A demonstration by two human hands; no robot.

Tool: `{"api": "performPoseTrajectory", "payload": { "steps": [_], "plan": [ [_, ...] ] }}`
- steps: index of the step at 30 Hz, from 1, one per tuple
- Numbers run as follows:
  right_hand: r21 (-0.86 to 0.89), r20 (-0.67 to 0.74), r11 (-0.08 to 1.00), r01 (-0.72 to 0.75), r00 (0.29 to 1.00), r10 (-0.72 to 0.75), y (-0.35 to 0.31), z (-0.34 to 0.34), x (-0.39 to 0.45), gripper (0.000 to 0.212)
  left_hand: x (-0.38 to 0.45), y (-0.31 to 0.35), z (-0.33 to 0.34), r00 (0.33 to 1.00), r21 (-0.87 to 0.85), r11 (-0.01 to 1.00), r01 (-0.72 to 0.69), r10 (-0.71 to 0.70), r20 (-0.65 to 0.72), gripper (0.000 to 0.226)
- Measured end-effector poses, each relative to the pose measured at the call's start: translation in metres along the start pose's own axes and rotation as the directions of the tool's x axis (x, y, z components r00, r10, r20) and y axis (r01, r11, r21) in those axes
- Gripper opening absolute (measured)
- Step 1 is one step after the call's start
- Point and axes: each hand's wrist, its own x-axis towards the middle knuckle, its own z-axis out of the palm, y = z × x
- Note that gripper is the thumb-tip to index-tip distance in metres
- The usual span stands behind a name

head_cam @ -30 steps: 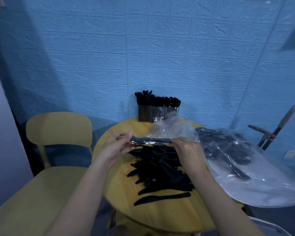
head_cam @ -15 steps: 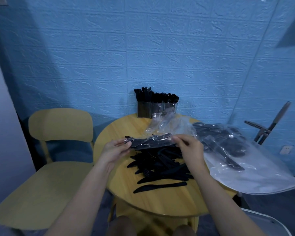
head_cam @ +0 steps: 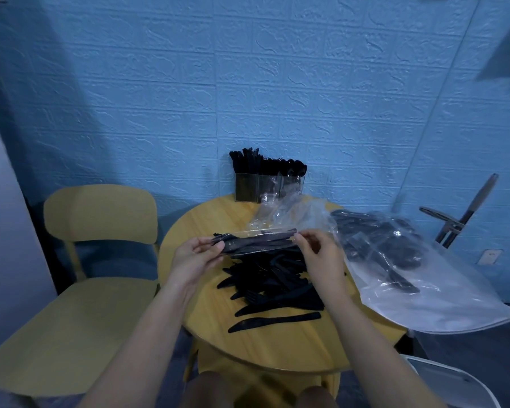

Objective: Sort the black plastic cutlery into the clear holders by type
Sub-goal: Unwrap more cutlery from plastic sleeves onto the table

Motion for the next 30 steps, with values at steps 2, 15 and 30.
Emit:
{"api": "performPoseTrajectory", "payload": {
  "steps": [2,15,30],
  "plan": [
    [0.041,0.077,0.996,-0.075,0.994,0.072,0.002,0.0,0.002,0.012,-0.001,0.0,0.0,0.998,0.022,1.0,0.016,-0.018,0.054,0.013],
    [0.398,0.362,0.847,-0.352,0.909,0.208,0.021,0.001,0.008,0.011,0.002,0.004,0.0,0.992,0.176,0.983,-0.051,0.029,0.122,0.012],
    [0.632,0.234,0.646,-0.428,0.9,0.368,0.016,0.006,0.019,0.017,0.03,0.006,0.01,0.996,0.119,0.989,-0.083,0.086,-0.021,0.005]
  ]
}}
